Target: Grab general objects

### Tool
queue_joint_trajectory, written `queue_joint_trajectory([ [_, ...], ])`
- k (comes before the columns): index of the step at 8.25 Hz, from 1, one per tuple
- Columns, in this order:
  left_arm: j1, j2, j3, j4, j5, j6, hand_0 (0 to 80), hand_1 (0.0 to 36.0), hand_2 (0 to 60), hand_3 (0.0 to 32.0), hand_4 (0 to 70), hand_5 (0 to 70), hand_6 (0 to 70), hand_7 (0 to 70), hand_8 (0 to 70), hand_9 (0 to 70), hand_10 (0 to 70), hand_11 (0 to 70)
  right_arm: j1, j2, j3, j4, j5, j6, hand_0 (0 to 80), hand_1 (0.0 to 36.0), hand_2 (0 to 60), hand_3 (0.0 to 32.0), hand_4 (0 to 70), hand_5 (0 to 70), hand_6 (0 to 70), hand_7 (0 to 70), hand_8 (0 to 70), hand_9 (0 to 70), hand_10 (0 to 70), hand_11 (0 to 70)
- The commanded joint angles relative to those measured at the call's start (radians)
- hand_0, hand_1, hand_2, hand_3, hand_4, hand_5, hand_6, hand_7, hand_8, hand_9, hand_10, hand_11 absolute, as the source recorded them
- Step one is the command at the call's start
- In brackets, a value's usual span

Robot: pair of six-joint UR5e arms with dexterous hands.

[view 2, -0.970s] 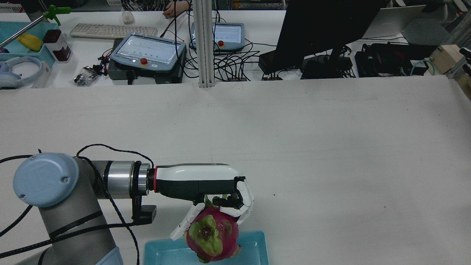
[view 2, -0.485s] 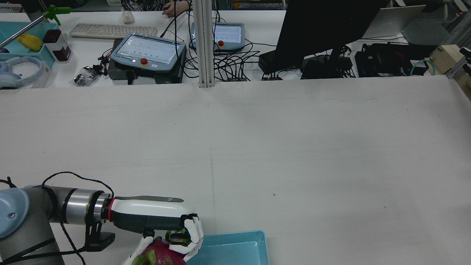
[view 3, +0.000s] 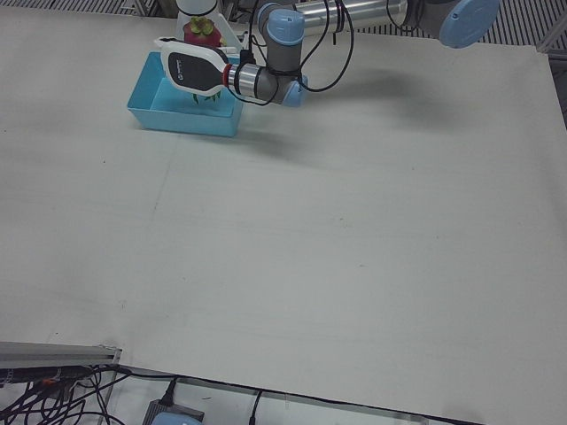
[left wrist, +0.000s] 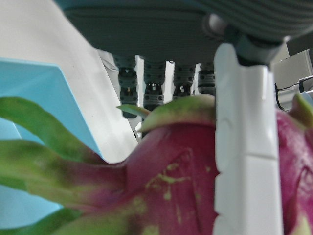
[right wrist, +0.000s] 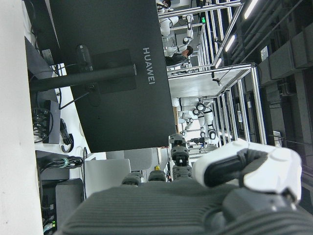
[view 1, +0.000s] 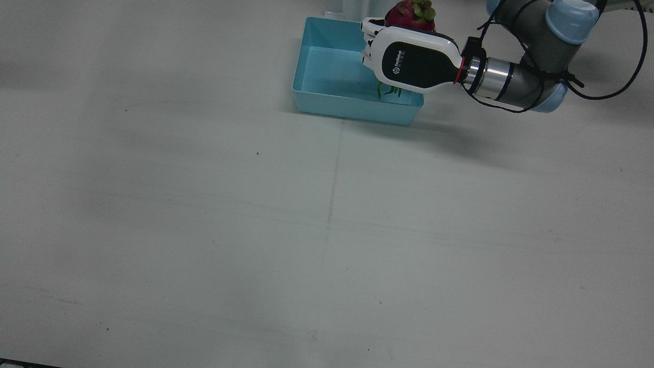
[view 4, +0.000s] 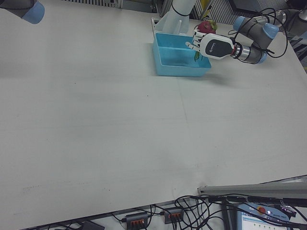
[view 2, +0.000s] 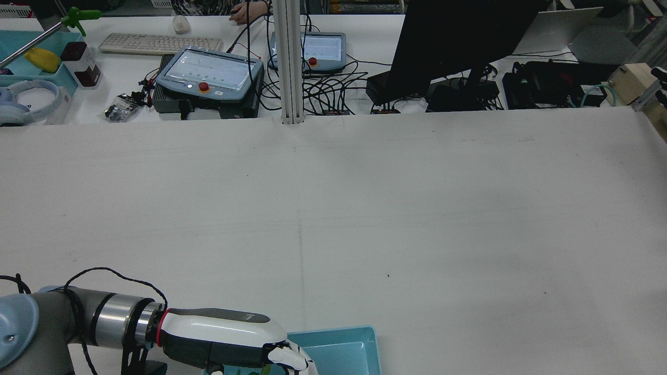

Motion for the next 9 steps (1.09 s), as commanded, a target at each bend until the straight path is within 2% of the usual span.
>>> queue_joint_trajectory([
  [1,0.012,-0.019,-0.02,0.049,-0.021,-0.003,60.2,36.0,60.0,0.0,0.5,70.0,10.6,3.4,13.4,7.8,8.9,16.2,0.0,0.0,-0.001,0.001,0.0,0.002,0.0,0.0,0.0,0.0,0.0,0.0,0.0,0.0,0.0,0.0,0.0,0.0],
  [3,-0.049,-0.054,-0.02,0.108,-0.031,-0.003,58.8,36.0,60.0,0.0,0.0,70.0,9.5,3.5,12.5,7.2,8.2,15.1,0.0,0.0,-0.001,0.0,0.0,0.0,0.0,0.0,0.0,0.0,0.0,0.0,0.0,0.0,0.0,0.0,0.0,0.0],
  [5,-0.269,-0.116,0.015,0.232,-0.049,0.001,59.0,36.0,60.0,0.0,0.0,70.0,11.0,12.3,15.0,9.9,10.0,17.6,0.0,0.0,0.0,0.001,0.0,0.0,0.0,0.0,0.0,0.0,0.0,0.0,0.0,0.0,0.0,0.0,0.0,0.0],
  [6,-0.364,-0.156,0.067,0.275,-0.087,0.002,59.0,35.9,60.0,0.0,0.1,70.0,12.5,16.9,18.1,13.6,11.7,20.0,0.0,0.0,0.0,0.0,0.0,0.0,0.0,0.0,0.0,0.0,0.0,0.0,0.0,0.0,0.0,0.0,0.0,0.0],
  [7,-0.424,-0.161,0.12,0.274,-0.15,-0.018,59.2,35.9,60.0,0.0,1.5,70.0,14.8,21.6,20.3,17.1,13.1,21.9,0.0,0.0,0.0,0.0,0.0,0.0,0.0,0.0,0.0,0.0,0.0,0.0,0.0,0.0,0.0,0.0,0.0,0.0],
  [8,-0.481,-0.158,0.192,0.189,-0.197,-0.094,59.8,36.0,60.0,0.0,7.8,70.0,24.4,38.1,27.7,27.5,16.2,26.4,0.0,0.0,0.0,0.0,0.0,0.0,0.0,0.0,0.0,0.0,0.0,0.0,0.0,0.0,0.0,0.0,0.0,0.0],
  [9,-0.573,-0.172,0.241,0.193,-0.202,-0.098,62.5,36.0,60.0,0.0,11.4,70.0,29.5,43.4,30.6,31.8,17.1,27.7,0.0,0.0,0.0,0.0,0.0,0.0,0.0,0.0,0.0,0.0,0.0,0.0,0.0,0.0,0.0,0.0,0.0,0.0],
])
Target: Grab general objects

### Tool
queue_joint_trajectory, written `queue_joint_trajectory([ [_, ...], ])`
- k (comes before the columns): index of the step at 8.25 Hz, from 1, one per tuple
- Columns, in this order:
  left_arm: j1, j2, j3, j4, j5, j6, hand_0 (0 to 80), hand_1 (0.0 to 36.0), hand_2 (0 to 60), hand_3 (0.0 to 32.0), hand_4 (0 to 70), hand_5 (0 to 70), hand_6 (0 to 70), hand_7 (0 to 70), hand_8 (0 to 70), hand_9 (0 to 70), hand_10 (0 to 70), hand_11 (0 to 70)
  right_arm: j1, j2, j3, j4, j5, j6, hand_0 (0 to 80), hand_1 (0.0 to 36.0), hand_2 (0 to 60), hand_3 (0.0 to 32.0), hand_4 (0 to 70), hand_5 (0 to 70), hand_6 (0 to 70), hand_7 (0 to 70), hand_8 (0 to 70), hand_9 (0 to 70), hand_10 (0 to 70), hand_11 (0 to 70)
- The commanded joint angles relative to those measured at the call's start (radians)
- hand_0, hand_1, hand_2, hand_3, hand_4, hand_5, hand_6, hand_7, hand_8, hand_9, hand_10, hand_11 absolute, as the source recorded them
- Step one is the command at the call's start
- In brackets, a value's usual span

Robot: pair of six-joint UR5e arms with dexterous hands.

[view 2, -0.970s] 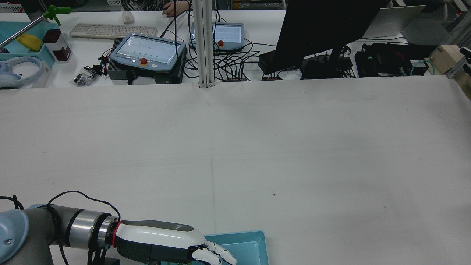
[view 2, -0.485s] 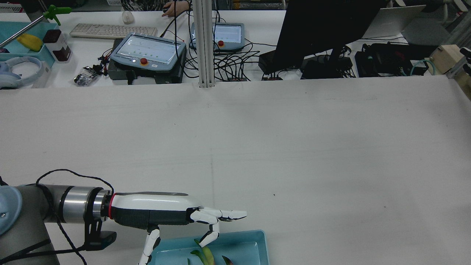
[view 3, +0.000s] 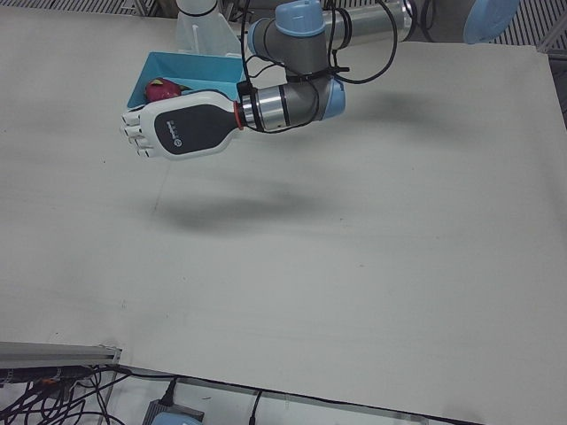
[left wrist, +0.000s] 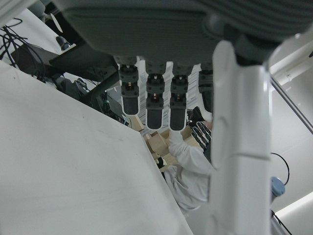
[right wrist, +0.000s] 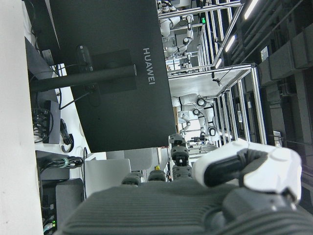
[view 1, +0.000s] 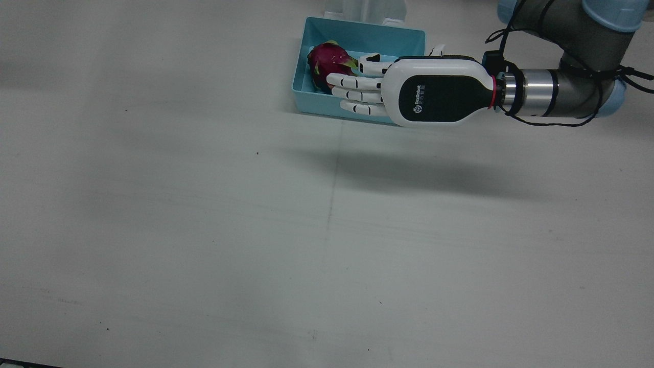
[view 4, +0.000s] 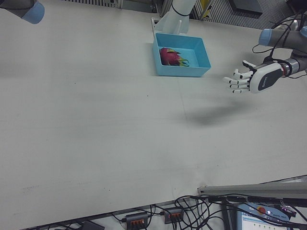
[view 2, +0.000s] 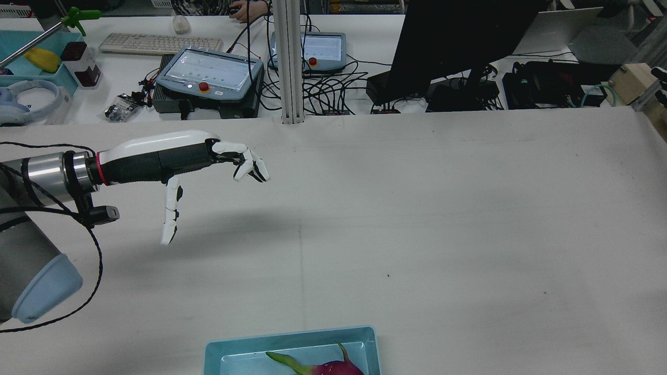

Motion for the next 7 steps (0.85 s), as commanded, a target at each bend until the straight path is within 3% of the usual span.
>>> queue_joint_trajectory([
  [1,-0.218,-0.023,0.234,-0.1,-0.064,-0.059,70.0,35.9,55.1,0.0,13.1,70.0,30.6,42.4,30.5,32.2,17.7,28.7,0.0,0.0,0.0,0.0,0.0,0.0,0.0,0.0,0.0,0.0,0.0,0.0,0.0,0.0,0.0,0.0,0.0,0.0],
  [2,-0.246,-0.022,0.349,-0.17,-0.097,-0.055,63.9,28.3,32.3,0.0,18.5,70.0,36.5,45.7,30.7,32.5,16.1,25.8,0.0,0.0,0.0,0.0,0.0,0.0,0.0,0.0,0.0,0.0,0.0,0.0,0.0,0.0,0.0,0.0,0.0,0.0],
  [3,-0.273,-0.017,0.43,-0.229,-0.137,-0.038,64.2,27.6,31.2,0.0,20.9,70.0,40.6,49.3,32.9,35.2,16.5,26.3,0.0,0.0,0.0,0.001,0.0,0.0,0.0,0.0,0.0,0.0,0.0,0.0,0.0,0.0,0.0,0.0,0.0,0.0],
  [5,-0.332,0.05,0.443,-0.266,-0.165,-0.03,62.8,26.8,31.9,0.0,21.1,70.0,41.4,50.3,33.6,35.9,16.2,25.7,0.0,0.0,-0.001,0.001,0.0,0.0,0.0,0.0,0.0,0.0,0.0,0.0,0.0,0.0,0.0,0.0,0.0,0.0],
  [7,-0.378,0.2,0.466,-0.37,-0.348,-0.029,64.2,29.9,39.4,0.0,20.7,70.0,40.2,48.7,32.8,34.5,17.0,27.0,-0.002,0.0,-0.006,0.003,0.0,0.0,0.0,0.0,0.0,0.0,0.0,0.0,0.0,0.0,0.0,0.0,0.0,0.0],
])
